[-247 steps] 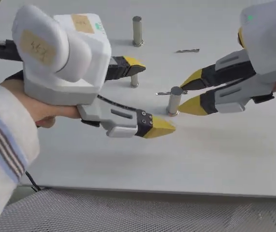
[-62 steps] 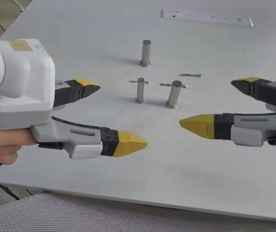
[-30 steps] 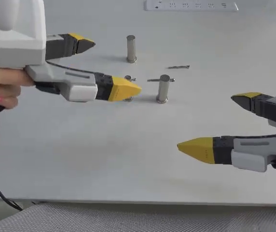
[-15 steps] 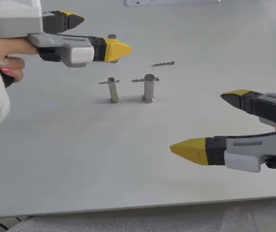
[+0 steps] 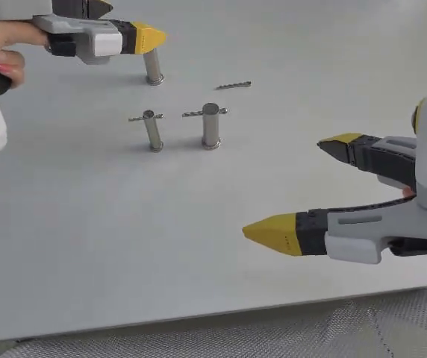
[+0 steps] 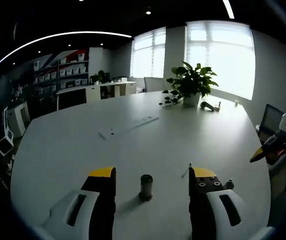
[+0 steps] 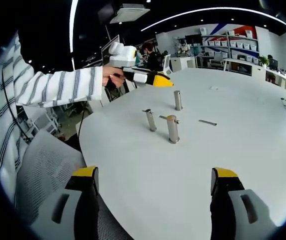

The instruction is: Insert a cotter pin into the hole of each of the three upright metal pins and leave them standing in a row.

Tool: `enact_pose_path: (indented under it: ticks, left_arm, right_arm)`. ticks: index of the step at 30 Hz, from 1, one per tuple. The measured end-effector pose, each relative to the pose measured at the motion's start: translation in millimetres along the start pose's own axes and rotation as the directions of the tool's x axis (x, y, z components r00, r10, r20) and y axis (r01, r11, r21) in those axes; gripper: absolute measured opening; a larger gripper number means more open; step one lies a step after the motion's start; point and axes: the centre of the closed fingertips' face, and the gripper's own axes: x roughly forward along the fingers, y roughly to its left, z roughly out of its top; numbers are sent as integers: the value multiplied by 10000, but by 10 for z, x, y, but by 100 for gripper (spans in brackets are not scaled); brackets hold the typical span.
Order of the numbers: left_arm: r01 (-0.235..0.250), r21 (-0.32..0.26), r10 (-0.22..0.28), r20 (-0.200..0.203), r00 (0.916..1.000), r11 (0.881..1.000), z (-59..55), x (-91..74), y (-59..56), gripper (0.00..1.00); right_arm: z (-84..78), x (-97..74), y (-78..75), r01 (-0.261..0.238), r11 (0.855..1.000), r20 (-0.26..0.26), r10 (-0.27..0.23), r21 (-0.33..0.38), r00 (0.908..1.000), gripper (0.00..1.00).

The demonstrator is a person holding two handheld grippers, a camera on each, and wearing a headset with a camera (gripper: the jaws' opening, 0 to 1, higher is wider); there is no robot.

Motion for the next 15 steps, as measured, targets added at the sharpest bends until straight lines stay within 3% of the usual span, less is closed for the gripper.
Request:
enact_pose_path:
  ticks: [9,15]
  left_arm:
    - [391,-81,-395,-653,9971,9992,-239,179,10,42]
    - [306,-36,-308,-970,9948,9995,-356,278,33,32]
  right_arm:
    - [-21,31,-29,-79,9998,-98,81,162,9999,90]
    - [-23,29,-60,-31,9998,-116,33,196,9999,90]
